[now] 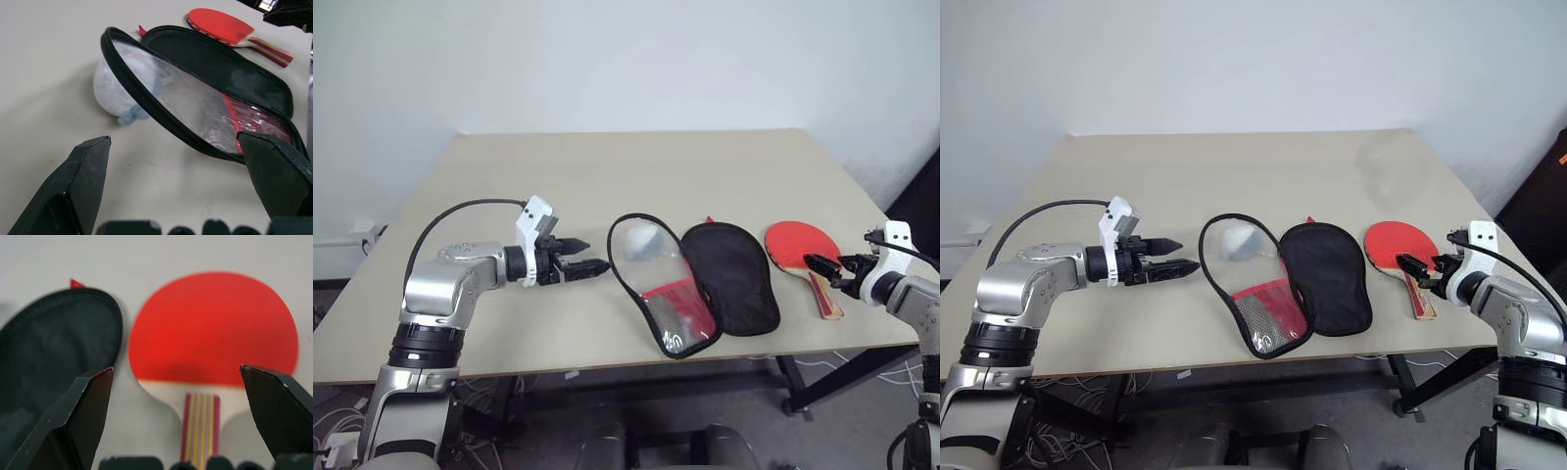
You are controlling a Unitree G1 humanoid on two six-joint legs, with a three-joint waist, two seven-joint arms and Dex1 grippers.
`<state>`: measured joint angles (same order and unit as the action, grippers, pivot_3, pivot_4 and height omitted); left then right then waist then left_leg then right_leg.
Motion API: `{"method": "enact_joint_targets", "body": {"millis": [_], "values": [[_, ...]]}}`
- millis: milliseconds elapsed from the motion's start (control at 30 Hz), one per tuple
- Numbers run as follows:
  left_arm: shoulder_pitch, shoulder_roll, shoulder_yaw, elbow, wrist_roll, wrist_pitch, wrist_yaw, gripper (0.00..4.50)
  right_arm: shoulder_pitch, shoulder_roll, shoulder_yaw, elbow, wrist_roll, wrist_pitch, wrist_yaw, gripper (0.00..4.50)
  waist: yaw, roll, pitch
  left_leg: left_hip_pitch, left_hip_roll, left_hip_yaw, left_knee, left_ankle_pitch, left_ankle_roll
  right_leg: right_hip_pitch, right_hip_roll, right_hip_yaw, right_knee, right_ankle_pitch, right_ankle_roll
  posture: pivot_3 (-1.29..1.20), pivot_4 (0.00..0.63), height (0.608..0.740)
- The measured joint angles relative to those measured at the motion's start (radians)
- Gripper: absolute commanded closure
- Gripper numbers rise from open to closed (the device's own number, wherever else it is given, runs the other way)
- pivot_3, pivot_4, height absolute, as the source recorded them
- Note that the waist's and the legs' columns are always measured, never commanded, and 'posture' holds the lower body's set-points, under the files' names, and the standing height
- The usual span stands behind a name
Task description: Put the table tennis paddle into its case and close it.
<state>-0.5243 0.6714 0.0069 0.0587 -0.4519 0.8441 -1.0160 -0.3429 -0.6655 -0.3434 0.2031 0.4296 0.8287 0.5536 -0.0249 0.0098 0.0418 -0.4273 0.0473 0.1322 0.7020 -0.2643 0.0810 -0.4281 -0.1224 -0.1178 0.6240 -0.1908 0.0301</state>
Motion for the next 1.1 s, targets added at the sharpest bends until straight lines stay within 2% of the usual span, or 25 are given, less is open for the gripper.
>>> {"method": "enact_joint_targets", "body": {"millis": [267,600,700,1100], "values": [[0.000,0.002,-0.021,-0.080,-0.012,0.024,-0.010,0.00,-0.010,-0.009,0.025,0.021,-0.028,0.008,-0.015,0.03,0.000,0.000,0.000,0.000,0.000,-0.001,0.000,0.000,0.000,0.000,0.000,0.000,0.000,0.000,0.000,0.00,0.000,0.724],[0.001,0.104,-0.030,-0.166,-0.042,0.087,-0.045,0.00,-0.072,-0.009,0.074,0.123,-0.046,0.031,-0.005,0.03,0.002,0.000,0.000,0.000,0.000,-0.001,0.000,0.000,0.000,0.000,0.000,0.001,0.000,0.000,0.000,0.00,0.000,0.724],[0.001,0.107,-0.031,-0.186,-0.059,0.088,-0.049,0.00,-0.079,-0.009,0.090,0.174,-0.060,0.030,-0.004,0.03,0.003,0.000,0.000,0.000,0.000,-0.001,0.000,0.000,0.000,0.000,0.000,0.001,0.000,0.000,0.000,0.00,0.000,0.724],[-0.005,0.125,-0.065,-0.211,-0.076,0.087,-0.073,0.00,-0.056,-0.026,0.088,0.175,-0.058,0.089,0.024,0.03,0.003,0.000,0.000,0.001,0.000,-0.001,0.000,0.000,0.000,0.001,0.000,0.001,0.000,0.000,0.000,0.00,0.000,0.724]]}}
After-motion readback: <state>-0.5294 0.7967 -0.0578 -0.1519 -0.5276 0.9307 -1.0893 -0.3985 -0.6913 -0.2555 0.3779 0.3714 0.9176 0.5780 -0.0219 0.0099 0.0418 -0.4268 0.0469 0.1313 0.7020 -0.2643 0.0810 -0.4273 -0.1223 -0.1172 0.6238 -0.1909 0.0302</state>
